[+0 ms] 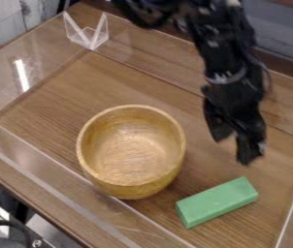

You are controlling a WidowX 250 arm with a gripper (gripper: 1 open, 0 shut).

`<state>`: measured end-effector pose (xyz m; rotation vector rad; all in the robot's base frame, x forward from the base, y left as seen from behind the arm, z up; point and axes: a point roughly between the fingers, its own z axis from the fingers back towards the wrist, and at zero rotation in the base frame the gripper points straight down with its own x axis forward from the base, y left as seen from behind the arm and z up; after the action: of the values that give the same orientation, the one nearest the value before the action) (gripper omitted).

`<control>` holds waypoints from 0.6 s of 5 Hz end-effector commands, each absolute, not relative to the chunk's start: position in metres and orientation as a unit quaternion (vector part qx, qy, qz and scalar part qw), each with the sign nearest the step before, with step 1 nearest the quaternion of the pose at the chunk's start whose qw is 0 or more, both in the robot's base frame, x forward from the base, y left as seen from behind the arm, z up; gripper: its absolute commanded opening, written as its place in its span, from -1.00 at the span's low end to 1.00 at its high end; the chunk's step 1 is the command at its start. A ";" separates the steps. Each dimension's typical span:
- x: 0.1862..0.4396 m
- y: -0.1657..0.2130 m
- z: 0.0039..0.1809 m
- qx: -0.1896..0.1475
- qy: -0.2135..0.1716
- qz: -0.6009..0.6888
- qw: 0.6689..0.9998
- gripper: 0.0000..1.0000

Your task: Remove the green block from inside the brown bowl and put it on the table

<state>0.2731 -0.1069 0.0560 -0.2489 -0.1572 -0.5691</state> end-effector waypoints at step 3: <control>0.254 -0.126 0.029 -0.087 -0.062 -0.333 0.937 1.00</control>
<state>0.2504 -0.1228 0.0225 -0.1800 -0.0990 -0.6669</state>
